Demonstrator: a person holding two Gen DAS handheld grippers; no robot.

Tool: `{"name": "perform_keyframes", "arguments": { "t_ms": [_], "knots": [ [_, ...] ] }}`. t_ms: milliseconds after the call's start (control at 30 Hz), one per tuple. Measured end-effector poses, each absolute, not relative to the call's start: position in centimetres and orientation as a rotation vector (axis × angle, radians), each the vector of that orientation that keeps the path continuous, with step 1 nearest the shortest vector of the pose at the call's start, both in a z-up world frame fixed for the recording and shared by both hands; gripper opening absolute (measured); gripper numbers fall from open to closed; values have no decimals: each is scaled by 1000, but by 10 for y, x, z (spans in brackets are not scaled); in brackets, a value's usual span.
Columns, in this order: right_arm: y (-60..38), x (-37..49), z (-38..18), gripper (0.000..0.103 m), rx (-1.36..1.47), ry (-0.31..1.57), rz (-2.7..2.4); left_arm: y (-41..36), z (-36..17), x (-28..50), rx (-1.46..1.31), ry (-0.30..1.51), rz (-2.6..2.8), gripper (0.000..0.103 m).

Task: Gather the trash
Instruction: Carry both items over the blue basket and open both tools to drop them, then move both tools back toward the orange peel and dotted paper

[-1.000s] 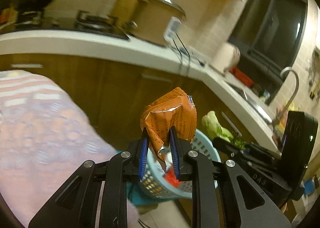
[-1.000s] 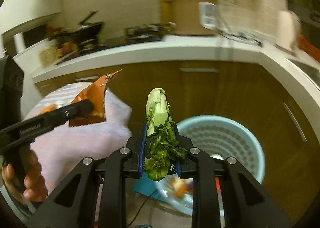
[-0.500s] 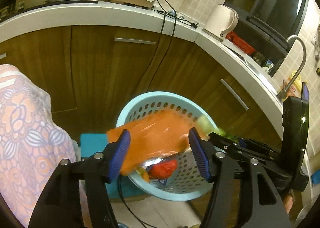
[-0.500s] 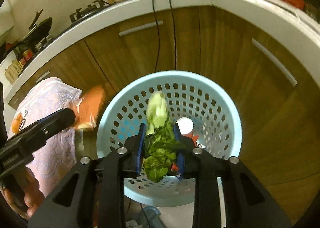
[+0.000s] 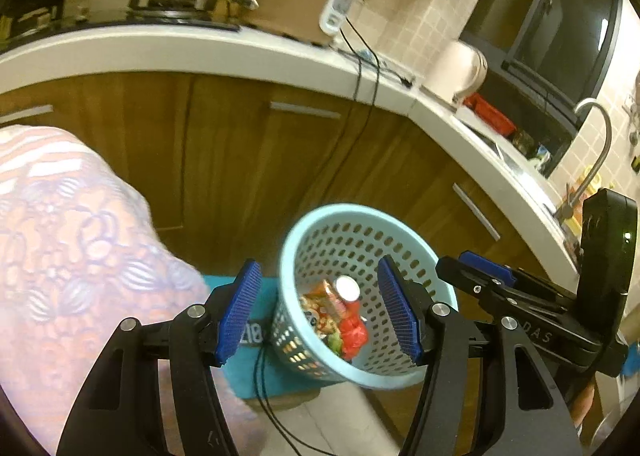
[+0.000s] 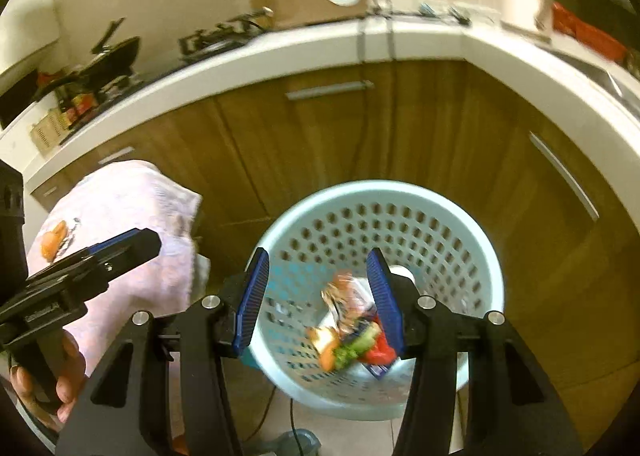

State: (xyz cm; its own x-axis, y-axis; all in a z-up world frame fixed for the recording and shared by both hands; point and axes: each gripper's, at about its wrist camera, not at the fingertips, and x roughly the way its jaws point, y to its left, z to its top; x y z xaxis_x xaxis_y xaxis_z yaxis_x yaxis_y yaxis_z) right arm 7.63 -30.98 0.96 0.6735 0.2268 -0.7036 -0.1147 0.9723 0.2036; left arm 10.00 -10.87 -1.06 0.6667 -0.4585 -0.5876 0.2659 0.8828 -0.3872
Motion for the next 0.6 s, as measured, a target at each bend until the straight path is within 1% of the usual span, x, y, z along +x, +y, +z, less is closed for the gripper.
{"name": "perform_keyframes", "arguments": {
  "t_ms": [233, 467, 600],
  "knots": [
    [-264, 73, 39, 48, 107, 744, 283, -52, 15, 78, -309, 660, -339, 59],
    [-198, 68, 70, 48, 68, 652, 421, 32, 42, 48, -317, 567, -171, 59],
    [-149, 65, 81, 48, 38, 602, 512, 82, 49, 32, -320, 543, -65, 59]
  ]
}}
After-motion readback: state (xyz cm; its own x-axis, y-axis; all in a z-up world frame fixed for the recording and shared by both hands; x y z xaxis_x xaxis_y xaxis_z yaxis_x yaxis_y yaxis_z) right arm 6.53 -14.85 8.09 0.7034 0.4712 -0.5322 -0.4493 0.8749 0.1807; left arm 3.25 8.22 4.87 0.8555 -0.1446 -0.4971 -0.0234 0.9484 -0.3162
